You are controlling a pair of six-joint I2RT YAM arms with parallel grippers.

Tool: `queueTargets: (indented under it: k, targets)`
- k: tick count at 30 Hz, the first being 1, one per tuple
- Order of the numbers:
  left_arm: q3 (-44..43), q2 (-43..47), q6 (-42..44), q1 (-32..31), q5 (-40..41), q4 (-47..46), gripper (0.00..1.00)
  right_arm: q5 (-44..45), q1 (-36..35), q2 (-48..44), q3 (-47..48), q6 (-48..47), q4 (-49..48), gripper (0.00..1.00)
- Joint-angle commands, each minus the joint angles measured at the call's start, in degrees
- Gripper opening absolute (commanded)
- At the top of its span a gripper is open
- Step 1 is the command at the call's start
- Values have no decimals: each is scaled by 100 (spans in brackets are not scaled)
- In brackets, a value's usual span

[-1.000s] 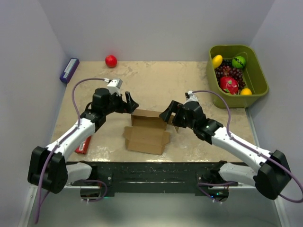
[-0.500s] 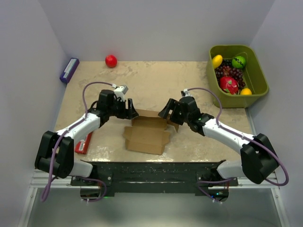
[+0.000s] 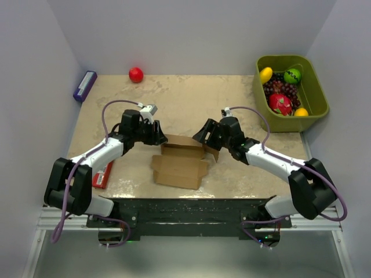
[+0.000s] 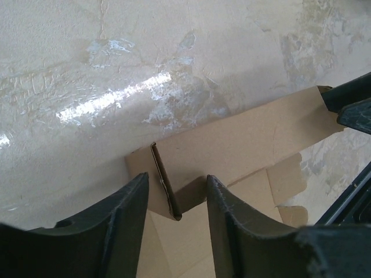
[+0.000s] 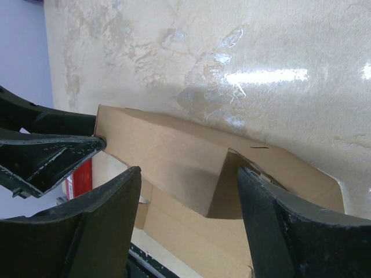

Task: Fold the paper box

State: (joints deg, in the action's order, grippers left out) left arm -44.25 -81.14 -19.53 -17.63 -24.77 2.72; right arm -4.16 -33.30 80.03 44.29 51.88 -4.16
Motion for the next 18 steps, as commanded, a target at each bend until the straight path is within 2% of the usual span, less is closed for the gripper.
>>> queueTargets:
  k: [1, 15, 18]
  targets:
    - [4, -51, 19, 49, -142, -176, 46, -190, 17, 4, -140, 191, -418, 68]
    - [83, -7, -16, 40, -291, -184, 41, -410, 34, 250, -404, 516, -849, 59]
    - [83, 2, -16, 49, -300, -184, 40, -410, 25, 215, -606, 736, -1191, 57]
